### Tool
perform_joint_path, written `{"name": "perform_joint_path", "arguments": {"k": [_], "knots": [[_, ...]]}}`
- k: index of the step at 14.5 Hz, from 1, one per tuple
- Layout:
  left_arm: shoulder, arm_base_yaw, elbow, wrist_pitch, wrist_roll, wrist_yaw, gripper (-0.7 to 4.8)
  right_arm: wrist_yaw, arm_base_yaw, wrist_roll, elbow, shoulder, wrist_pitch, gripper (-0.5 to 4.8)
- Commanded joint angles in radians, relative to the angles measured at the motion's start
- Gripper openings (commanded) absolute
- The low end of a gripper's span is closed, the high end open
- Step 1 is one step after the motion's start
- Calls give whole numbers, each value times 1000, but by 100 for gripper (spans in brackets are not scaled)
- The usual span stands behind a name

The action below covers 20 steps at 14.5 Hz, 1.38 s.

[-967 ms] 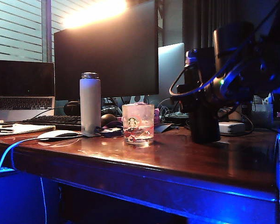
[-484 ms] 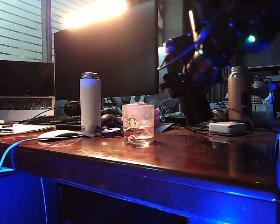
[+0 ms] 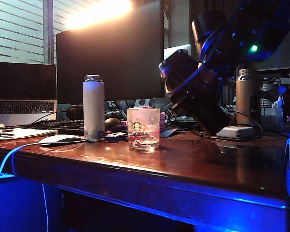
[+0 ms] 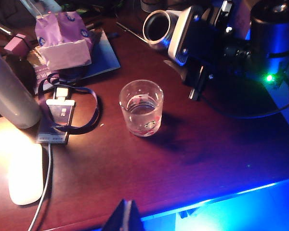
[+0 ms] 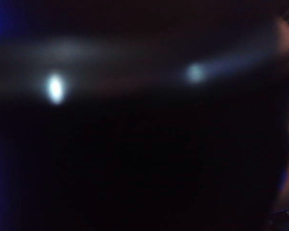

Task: Pick up the black thermos, pour a little water from inside into the glass cup, then place the black thermos back on the table.

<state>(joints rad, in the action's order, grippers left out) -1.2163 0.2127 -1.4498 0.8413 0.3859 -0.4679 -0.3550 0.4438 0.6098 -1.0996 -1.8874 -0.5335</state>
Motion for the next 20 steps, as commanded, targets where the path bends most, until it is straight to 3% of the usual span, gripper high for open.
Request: {"name": "perform_joint_path", "arguments": {"k": [1,20], "knots": [[3,0,-4,-13,3,-4,-3,-6,11,64,-9,-14,-47,75],[3,0,-3,-12,3,-4,-3,-31,39,660,-33,-34,-39,77]]}}
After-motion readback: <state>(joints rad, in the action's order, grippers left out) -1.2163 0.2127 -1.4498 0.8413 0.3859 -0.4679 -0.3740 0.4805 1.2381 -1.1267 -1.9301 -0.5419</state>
